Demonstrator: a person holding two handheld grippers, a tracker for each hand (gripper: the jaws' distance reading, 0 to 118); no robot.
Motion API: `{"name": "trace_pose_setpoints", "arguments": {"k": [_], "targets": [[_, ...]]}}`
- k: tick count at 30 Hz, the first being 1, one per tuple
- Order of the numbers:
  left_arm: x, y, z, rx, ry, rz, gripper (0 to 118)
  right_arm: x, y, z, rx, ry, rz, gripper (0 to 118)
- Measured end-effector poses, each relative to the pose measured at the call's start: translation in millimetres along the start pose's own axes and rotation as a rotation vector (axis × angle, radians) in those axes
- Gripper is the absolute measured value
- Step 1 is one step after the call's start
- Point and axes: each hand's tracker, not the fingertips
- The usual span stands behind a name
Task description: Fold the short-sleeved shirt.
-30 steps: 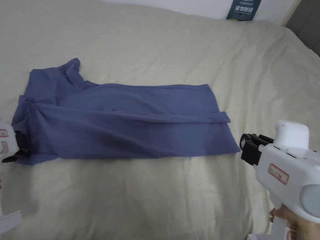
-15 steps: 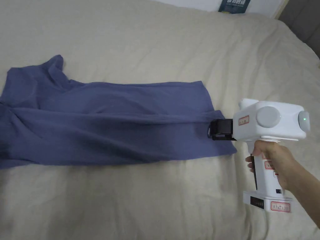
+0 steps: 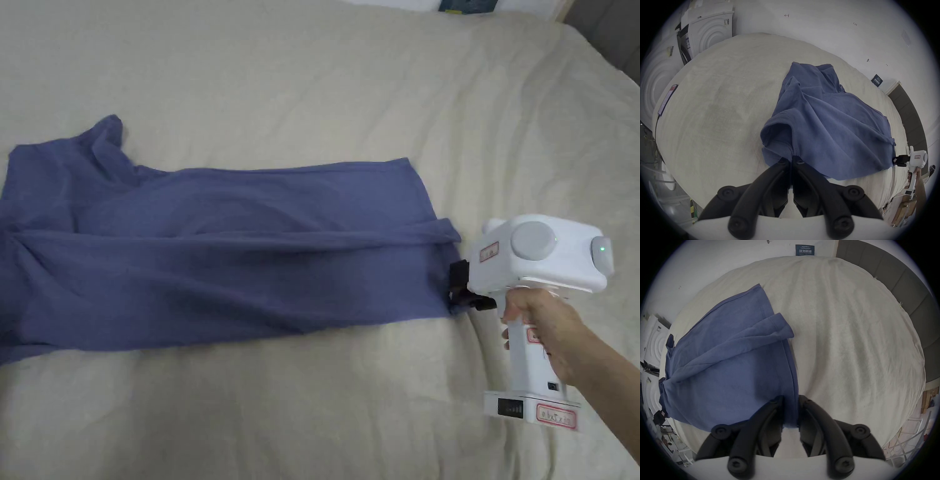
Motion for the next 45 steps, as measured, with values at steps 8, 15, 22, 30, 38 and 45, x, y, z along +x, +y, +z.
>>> {"name": "trace_pose_setpoints", "arguments": {"k": [8,15,22,30,38,45], "targets": [[1.0,7.2,35.8,0.037,-0.035,0.073,3,15.4,-8.2,72.9,0.083,0.141,0.018,12],[-14.8,-8.5,86.3,0.084,-0.038,0.054,3,31.8,-42.3,136.6,0.153,0.185,0.040,12],[-49.6,-83.1,105.1,-0.002,0.001,0.082,3,62.2,-130.7,137.3,0.118,0.198,-0.025,11],[-51.8,-120.7,96.2,-0.059,0.060,0.093,47,70.2,-143.3,128.1,0.115,0.243,-0.292,10],[-35.2,-85.7,146.0,0.194,0.124,0.032,108,75.4,-189.1,159.1,0.343,0.176,-0.048,116],[30.7,-79.6,183.8,0.586,0.190,-0.180,107,11.4,-195.3,217.8,0.764,0.172,0.084,116]]}}
